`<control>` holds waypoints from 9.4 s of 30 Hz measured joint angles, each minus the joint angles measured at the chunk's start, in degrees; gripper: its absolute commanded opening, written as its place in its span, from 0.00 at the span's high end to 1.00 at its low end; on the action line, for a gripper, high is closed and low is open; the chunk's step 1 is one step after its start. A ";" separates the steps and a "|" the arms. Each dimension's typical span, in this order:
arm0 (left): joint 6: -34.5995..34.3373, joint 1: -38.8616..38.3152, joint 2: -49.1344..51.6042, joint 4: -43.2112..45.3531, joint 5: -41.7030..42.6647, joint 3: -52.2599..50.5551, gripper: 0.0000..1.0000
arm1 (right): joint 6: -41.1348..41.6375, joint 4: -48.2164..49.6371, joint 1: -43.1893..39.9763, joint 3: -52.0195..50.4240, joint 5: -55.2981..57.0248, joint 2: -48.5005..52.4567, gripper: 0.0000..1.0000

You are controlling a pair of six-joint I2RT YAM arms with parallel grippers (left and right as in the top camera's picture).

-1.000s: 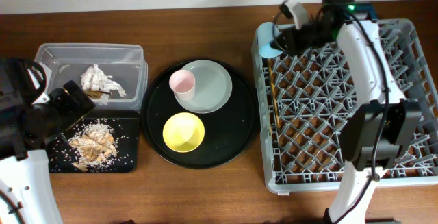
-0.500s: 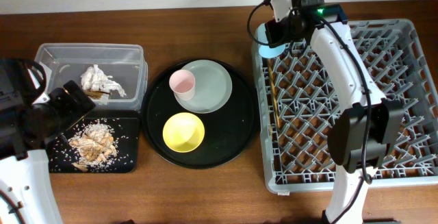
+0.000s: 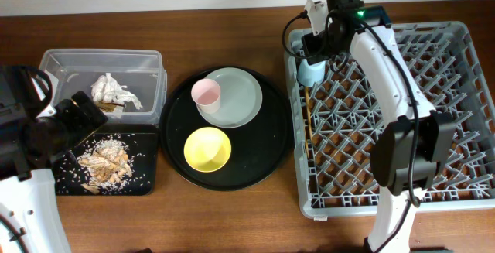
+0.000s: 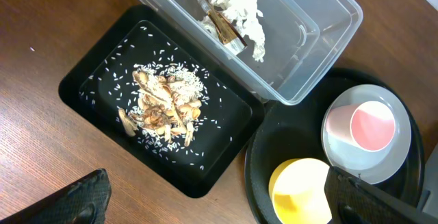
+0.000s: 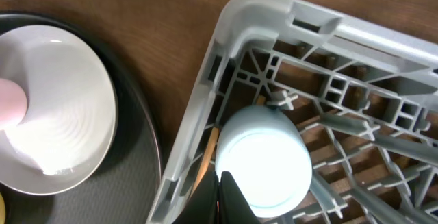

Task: Sort waste into correct bins and load items into the dishwasher rack
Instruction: 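Lower the blue cup upside down into the rack and release, then reach the right gripper to the pink cup and grasp it, then carry the pink cup into the rack beside the blue cup and release, then reach the right gripper to the yellow bowl and grasp its rim, then lift the yellow bowl and carry it into the rack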

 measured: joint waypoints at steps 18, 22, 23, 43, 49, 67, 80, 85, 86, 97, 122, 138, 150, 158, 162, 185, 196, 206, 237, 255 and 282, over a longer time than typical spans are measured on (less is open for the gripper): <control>0.00 0.00 0.00 0.00 0.02 0.00 0.01 | 4.04 0.26 31.43 -0.52 0.22 -10.32 0.53; 0.00 0.00 0.00 0.07 0.00 0.00 0.01 | 3.85 9.27 34.91 -0.52 1.05 -3.13 0.61; 0.00 0.00 0.00 0.04 0.00 0.00 0.01 | 3.80 11.02 35.08 -0.52 1.57 -0.63 0.61; 0.00 0.00 0.00 0.00 0.02 0.00 0.01 | 3.61 11.21 34.21 -0.55 8.63 9.16 0.85; 0.00 0.00 0.00 0.00 0.02 0.00 0.01 | 3.21 10.56 34.21 -0.52 8.74 9.18 0.96; 0.00 0.00 0.00 0.00 0.00 0.00 0.01 | -7.87 -25.05 -2.16 -1.36 -34.69 -16.41 0.96; 0.00 0.00 0.02 0.02 0.02 0.00 0.01 | -12.57 2.89 -10.88 -35.50 -52.65 -15.52 0.95; 0.00 0.00 0.02 0.00 0.02 0.00 0.01 | -12.41 0.61 -14.73 -35.47 -44.76 -16.68 0.94; 0.00 0.00 0.02 0.00 0.00 0.00 0.01 | -12.26 0.20 -15.06 -35.63 -40.15 -16.41 0.90; 0.00 0.00 0.02 0.02 0.00 0.00 0.01 | -9.86 -2.29 -15.26 -35.67 -26.64 -16.57 0.90; 0.00 0.00 0.02 -0.02 0.00 0.00 0.01 | 10.58 10.80 41.97 -31.15 0.04 -28.41 0.52; 0.00 0.00 0.02 0.00 0.00 0.00 0.01 | 10.51 23.34 47.60 -31.15 10.27 -6.71 0.61; 0.00 0.00 0.02 0.02 0.00 0.00 0.01 | 12.22 23.08 47.60 -29.42 5.25 -9.84 0.70; 0.00 0.00 0.02 0.02 0.00 0.00 0.01 | 12.00 24.57 48.78 -31.06 6.03 -6.38 0.85; 0.00 0.00 0.02 0.00 0.00 0.00 0.01 | 12.00 24.26 48.78 -31.08 6.19 -5.99 0.90; 0.00 0.00 0.02 0.00 0.00 0.00 0.01 | 12.00 16.44 48.78 -33.05 11.19 -10.88 0.95; 0.00 0.00 0.02 0.00 0.00 0.00 0.01 | 12.04 17.29 48.78 -34.53 12.50 -8.59 0.77; 0.00 0.00 0.02 0.02 0.00 0.00 0.01 | 11.96 17.40 48.78 -34.56 12.70 -8.57 0.96; 0.00 0.00 0.02 0.02 0.00 0.00 0.01 | -8.44 -7.89 -11.15 -44.54 -69.77 -42.49 0.96; 0.00 0.00 0.02 0.02 0.00 0.00 0.01 | -20.02 -7.21 -24.26 -59.89 -72.59 -32.52 0.96; 0.00 0.00 0.02 0.02 0.00 0.00 0.01 | -16.81 -25.62 -29.29 -34.95 -48.94 -36.46 0.22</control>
